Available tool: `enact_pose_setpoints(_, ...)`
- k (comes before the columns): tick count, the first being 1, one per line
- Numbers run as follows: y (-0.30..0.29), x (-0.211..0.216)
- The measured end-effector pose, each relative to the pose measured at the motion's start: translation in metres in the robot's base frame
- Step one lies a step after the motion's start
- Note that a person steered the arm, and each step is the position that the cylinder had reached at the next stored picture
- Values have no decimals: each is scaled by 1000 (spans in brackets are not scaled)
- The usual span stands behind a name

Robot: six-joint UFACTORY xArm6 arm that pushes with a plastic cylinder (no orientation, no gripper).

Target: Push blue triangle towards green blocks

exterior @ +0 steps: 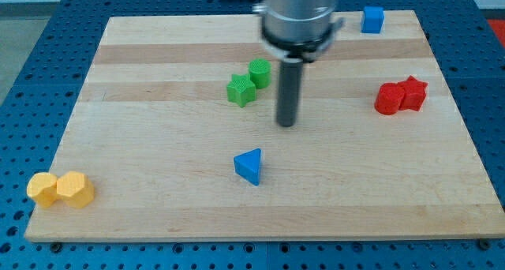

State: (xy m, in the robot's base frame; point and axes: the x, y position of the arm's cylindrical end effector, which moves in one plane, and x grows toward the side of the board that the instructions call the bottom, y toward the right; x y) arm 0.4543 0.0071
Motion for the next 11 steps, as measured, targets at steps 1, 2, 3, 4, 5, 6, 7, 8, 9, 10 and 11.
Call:
enact_pose_setpoints(1, -67, 44)
enact_pose_setpoints(2, -100, 89)
enact_pose_setpoints(3, -45, 100)
enact_pose_setpoints(4, 8, 102)
enact_pose_setpoints(5, 4, 92)
enact_pose_setpoints(6, -2, 73)
enact_pose_setpoints(7, -2, 52)
enact_pose_setpoints(8, -21, 46)
enact_pose_setpoints(9, -41, 42)
enact_pose_setpoints(10, -3, 31)
enact_pose_setpoints(11, 32, 20)
